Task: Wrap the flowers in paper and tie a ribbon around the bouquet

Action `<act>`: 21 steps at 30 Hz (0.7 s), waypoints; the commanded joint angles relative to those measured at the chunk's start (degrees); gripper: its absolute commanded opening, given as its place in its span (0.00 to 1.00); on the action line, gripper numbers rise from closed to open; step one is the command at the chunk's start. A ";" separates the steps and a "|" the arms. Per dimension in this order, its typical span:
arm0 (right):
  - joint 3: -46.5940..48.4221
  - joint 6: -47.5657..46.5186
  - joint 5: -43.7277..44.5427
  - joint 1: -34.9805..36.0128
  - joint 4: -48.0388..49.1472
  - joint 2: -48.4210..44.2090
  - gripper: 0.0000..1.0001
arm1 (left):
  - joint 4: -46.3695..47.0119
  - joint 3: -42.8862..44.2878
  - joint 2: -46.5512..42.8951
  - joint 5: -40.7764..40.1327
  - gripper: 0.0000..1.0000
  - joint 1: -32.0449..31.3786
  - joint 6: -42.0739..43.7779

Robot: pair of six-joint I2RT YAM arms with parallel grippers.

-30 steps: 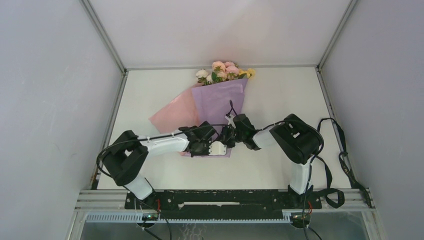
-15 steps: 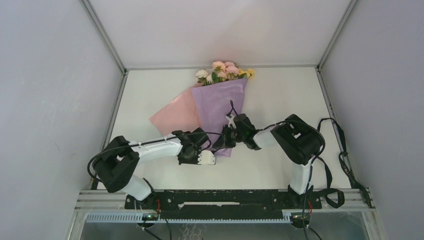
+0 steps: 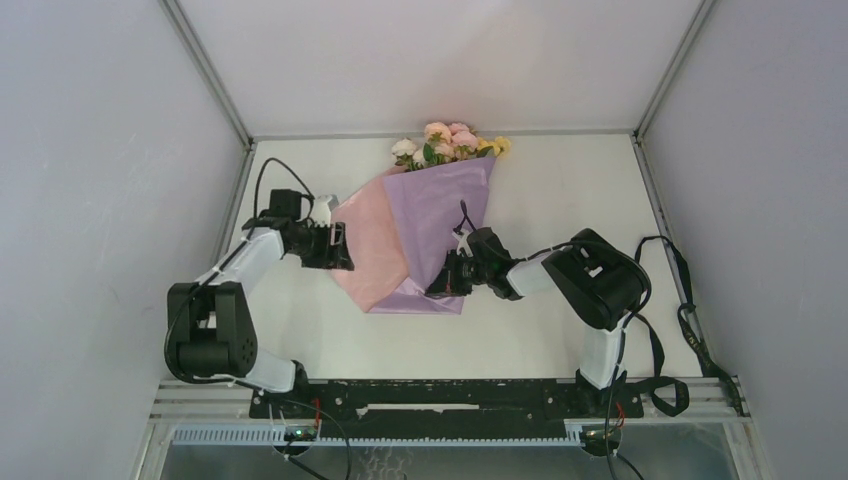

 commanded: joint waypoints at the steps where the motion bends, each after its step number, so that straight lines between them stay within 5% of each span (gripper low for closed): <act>1: -2.53 -4.10 6.36 -0.76 -8.61 1.44 0.00 | 4.82 -5.34 -1.07 2.77 0.68 0.64 -22.58; 9: -2.53 -4.06 6.25 -1.02 -9.40 0.59 0.00 | 9.57 -7.60 4.33 -11.97 0.73 7.95 -33.10; 14: -2.55 -4.10 5.97 -1.11 -9.63 0.32 0.00 | 13.95 -8.02 9.65 -3.42 0.75 7.54 -34.47; 21: -2.54 -4.57 6.25 -1.06 -10.56 -0.65 0.00 | 13.15 -4.44 12.82 -1.58 0.72 7.21 -33.42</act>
